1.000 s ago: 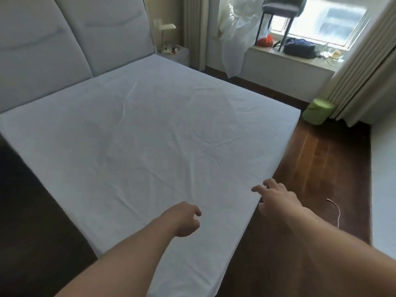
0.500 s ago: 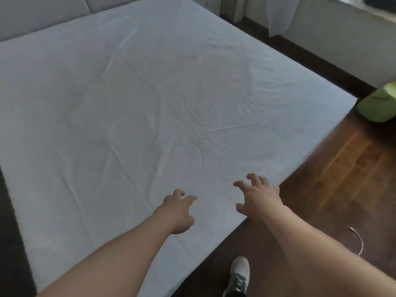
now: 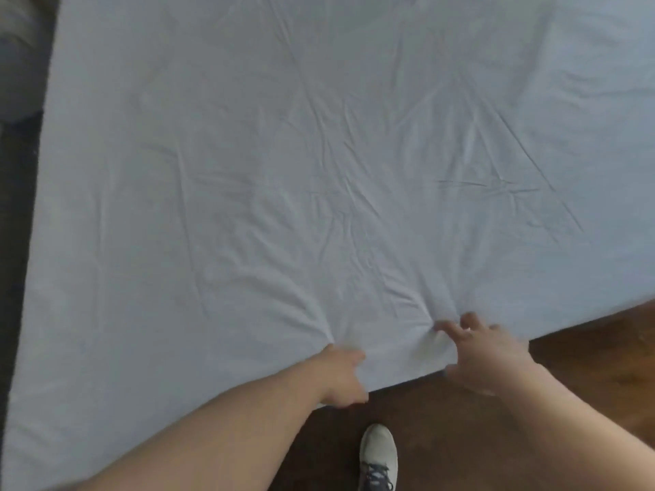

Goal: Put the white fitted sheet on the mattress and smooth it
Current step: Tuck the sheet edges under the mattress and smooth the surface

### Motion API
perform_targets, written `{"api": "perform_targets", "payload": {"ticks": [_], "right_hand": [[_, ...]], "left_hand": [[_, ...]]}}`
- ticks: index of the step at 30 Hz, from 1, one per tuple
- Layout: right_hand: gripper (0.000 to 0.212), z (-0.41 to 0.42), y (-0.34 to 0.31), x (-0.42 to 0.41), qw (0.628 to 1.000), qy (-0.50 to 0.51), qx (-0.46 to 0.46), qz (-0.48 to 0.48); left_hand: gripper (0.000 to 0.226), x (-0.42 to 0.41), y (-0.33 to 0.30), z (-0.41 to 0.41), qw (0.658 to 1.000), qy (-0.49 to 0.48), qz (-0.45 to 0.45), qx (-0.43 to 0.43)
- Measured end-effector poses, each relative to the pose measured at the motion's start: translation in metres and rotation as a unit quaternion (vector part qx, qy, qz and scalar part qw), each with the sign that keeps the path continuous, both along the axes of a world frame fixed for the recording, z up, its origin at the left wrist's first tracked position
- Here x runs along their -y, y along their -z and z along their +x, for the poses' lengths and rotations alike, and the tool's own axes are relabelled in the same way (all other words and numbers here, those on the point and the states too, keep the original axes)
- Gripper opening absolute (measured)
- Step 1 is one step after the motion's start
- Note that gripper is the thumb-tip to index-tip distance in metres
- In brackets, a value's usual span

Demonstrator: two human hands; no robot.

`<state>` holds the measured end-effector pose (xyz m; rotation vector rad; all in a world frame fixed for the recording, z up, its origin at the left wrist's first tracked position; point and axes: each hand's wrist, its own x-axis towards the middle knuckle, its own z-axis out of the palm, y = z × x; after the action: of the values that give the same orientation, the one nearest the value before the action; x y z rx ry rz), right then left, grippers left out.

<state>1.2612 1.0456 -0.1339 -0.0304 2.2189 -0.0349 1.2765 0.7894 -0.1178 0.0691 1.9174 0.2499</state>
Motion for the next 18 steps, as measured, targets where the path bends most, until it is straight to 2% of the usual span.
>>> {"api": "perform_targets", "payload": {"ticks": [2, 4, 5, 7, 9, 10, 12, 15, 18], "right_hand": [[0.06, 0.026, -0.003, -0.022, 0.997, 0.015, 0.081, 0.013], [0.045, 0.041, -0.006, -0.039, 0.99, -0.01, 0.134, 0.051], [0.037, 0.044, -0.009, -0.05, 0.993, -0.015, 0.108, 0.056], [0.027, 0.035, -0.009, -0.06, 0.999, -0.012, -0.022, 0.031], [0.034, 0.011, -0.006, -0.065, 0.988, -0.028, -0.149, 0.011], [0.042, -0.006, -0.003, -0.063, 0.983, -0.031, -0.183, 0.003], [0.058, -0.041, 0.005, -0.059, 0.981, -0.026, -0.191, 0.001], [0.071, -0.065, 0.027, -0.06, 0.991, -0.011, -0.132, -0.001], [0.073, -0.058, 0.032, -0.075, 0.996, -0.008, -0.092, -0.016]], "left_hand": [[0.075, -0.017, -0.005, 0.032, 0.994, 0.06, 0.036, 0.083], [0.062, -0.027, -0.01, 0.056, 0.986, 0.052, 0.063, 0.143], [0.051, -0.034, -0.009, 0.061, 0.987, 0.036, 0.085, 0.131], [0.039, -0.041, -0.005, 0.055, 0.995, -0.024, 0.096, 0.027], [0.047, -0.049, 0.006, 0.037, 0.989, -0.076, 0.078, -0.098], [0.055, -0.049, 0.011, 0.024, 0.981, -0.094, 0.055, -0.159], [0.069, -0.043, 0.022, -0.004, 0.962, -0.139, -0.025, -0.233], [0.085, -0.032, 0.038, -0.019, 0.955, -0.204, -0.115, -0.181], [0.091, -0.029, 0.044, -0.001, 0.975, -0.117, -0.119, -0.148]]}}
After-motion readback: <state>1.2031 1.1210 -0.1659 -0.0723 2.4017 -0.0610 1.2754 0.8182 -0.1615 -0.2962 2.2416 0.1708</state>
